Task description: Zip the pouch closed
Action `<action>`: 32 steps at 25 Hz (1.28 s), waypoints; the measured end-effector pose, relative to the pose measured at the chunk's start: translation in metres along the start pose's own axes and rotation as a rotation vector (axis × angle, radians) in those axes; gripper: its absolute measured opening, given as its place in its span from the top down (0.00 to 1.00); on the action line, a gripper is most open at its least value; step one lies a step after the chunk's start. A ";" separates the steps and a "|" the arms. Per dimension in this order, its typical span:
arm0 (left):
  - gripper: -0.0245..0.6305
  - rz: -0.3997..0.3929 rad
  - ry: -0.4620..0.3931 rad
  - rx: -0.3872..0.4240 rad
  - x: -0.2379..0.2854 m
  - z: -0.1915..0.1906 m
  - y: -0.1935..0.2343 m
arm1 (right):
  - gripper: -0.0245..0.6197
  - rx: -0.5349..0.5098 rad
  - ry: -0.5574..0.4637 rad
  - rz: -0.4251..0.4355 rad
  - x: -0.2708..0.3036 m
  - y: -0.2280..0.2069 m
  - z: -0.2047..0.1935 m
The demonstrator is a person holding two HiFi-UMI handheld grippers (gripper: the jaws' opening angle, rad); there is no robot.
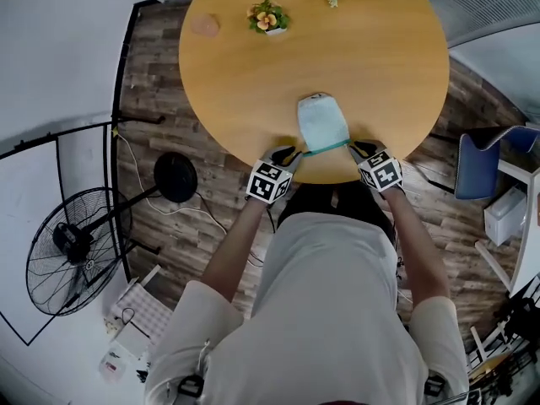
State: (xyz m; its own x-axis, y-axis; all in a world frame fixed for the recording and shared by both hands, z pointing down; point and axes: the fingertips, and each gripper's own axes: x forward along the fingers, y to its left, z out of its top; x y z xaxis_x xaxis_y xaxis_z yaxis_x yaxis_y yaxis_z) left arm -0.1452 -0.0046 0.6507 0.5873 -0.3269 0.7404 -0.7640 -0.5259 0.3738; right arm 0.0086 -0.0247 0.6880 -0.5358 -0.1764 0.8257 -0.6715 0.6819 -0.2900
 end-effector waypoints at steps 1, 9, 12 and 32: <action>0.84 0.011 -0.009 -0.002 -0.004 0.003 0.000 | 0.85 -0.005 -0.013 -0.004 -0.007 0.002 0.003; 0.84 0.064 -0.111 -0.059 -0.047 0.026 -0.030 | 0.86 -0.033 -0.049 -0.057 -0.068 0.018 0.023; 0.84 0.109 -0.171 -0.075 -0.071 0.039 -0.049 | 0.87 -0.089 -0.088 -0.052 -0.098 0.031 0.035; 0.86 0.367 -0.454 -0.226 -0.166 0.067 -0.189 | 0.92 -0.292 -0.411 0.120 -0.282 0.060 0.065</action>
State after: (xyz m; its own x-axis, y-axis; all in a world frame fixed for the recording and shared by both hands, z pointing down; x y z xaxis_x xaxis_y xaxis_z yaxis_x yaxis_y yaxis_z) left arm -0.0805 0.0962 0.4198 0.2928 -0.7821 0.5501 -0.9460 -0.1530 0.2859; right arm 0.0859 0.0195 0.4060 -0.7966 -0.3085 0.5199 -0.4532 0.8739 -0.1758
